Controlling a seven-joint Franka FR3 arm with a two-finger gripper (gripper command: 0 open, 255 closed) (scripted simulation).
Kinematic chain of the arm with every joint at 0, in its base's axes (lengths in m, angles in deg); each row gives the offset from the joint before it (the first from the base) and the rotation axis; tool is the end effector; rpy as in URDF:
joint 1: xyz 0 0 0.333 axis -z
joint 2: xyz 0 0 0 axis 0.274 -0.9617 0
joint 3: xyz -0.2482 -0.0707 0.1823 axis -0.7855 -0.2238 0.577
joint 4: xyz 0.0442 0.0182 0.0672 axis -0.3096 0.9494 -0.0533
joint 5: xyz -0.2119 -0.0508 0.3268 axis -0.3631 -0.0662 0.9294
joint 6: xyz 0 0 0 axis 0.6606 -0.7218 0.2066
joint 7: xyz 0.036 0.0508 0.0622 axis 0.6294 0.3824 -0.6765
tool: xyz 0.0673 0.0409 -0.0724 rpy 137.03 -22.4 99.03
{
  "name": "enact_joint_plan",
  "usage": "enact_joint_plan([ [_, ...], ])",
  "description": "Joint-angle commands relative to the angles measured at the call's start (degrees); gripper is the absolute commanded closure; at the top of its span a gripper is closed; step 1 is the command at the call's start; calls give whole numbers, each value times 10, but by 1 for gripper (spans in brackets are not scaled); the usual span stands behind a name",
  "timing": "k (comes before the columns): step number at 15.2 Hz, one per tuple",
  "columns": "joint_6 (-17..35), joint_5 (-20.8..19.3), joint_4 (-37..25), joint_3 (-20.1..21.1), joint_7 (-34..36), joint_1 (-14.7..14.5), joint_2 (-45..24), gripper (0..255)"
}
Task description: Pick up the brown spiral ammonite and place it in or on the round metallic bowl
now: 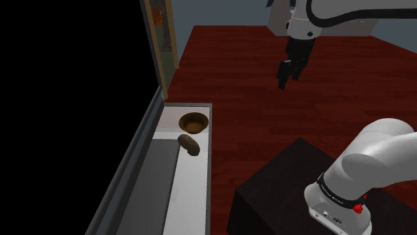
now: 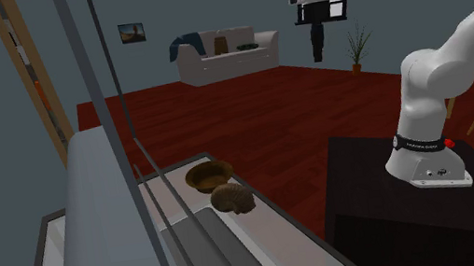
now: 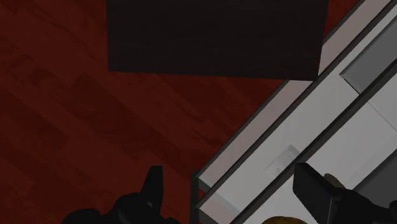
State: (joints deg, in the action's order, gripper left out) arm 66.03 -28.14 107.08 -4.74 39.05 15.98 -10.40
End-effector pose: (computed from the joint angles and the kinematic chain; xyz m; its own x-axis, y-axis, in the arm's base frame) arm 0.3129 -0.0111 0.5488 0.9981 0.0505 -0.0349 0.0514 -0.9983 0.0274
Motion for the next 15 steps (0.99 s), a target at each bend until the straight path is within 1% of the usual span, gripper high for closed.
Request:
enact_joint_plan([
  [1, 0, 0, 0, 0, 0, 0, 0, 0],
  [8, 113, 32, 19, 48, 41, -32, -93, 0],
  [15, 220, 49, 2, 97, 81, -57, -213, 0],
])
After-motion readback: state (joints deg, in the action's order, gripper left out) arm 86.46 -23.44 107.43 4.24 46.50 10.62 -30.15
